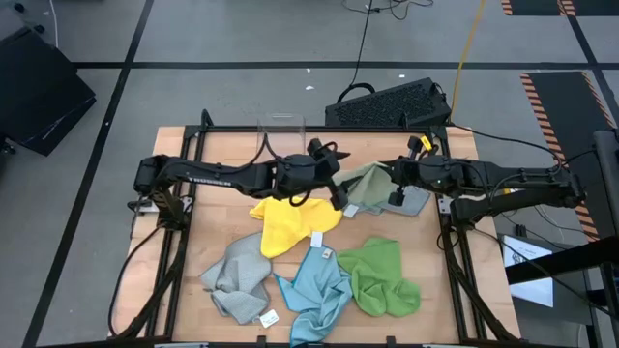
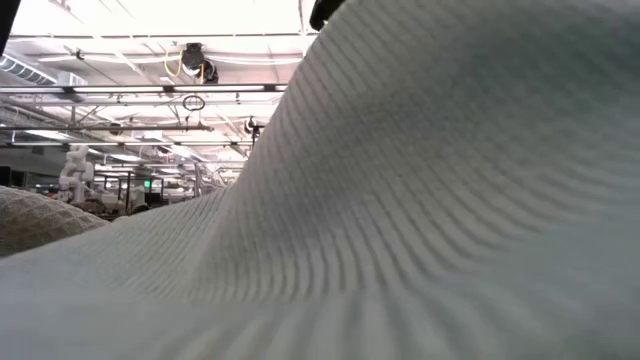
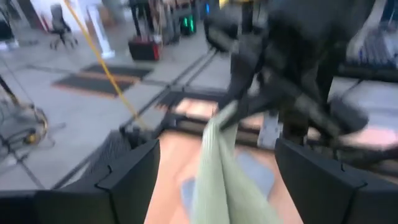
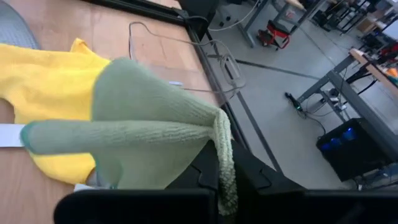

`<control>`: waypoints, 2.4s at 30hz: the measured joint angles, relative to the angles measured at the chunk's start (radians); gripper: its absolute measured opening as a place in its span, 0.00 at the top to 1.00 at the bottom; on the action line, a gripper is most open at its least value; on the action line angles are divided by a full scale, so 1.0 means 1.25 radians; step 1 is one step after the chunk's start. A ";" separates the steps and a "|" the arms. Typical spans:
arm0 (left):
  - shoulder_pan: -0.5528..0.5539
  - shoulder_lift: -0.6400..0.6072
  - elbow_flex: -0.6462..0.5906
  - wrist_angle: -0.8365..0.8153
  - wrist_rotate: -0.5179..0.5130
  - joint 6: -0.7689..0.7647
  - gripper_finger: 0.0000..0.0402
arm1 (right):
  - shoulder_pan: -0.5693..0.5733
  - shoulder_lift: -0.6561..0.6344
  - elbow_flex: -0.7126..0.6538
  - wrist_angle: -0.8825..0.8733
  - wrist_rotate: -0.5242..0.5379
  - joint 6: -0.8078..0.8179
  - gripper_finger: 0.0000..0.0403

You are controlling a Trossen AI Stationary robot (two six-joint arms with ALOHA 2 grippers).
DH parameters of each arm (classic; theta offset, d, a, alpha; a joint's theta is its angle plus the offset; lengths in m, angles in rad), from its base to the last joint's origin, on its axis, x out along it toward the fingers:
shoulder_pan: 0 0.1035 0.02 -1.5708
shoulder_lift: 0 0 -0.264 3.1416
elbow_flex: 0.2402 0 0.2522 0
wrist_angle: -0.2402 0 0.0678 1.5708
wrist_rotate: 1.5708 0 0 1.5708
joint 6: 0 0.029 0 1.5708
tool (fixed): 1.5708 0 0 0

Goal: Fold microfiber towels
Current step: Fold the light green microfiber cloth

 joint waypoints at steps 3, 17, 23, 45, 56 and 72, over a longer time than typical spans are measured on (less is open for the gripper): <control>-0.005 0.003 0.011 0.003 -0.107 -0.024 0.23 | 0.001 0.004 0.000 0.005 0.000 0.015 0.98; -0.091 0.022 0.011 -0.063 0.103 -0.230 0.27 | 0.003 0.012 -0.001 0.008 -0.127 0.188 0.98; -0.035 0.019 0.011 -0.074 0.021 -0.023 0.06 | 0.002 0.018 -0.001 -0.032 -0.127 0.160 0.98; 0.023 0.136 0.012 -0.024 0.147 -0.102 0.01 | -0.006 0.019 -0.001 -0.059 -0.104 0.108 0.98; 0.012 0.215 0.011 -0.003 0.040 -0.176 0.01 | -0.032 0.045 -0.001 -0.062 -0.105 0.154 0.98; 0.016 0.240 0.011 -0.034 -0.054 -0.215 0.01 | -0.037 0.074 -0.001 -0.046 -0.103 0.215 0.98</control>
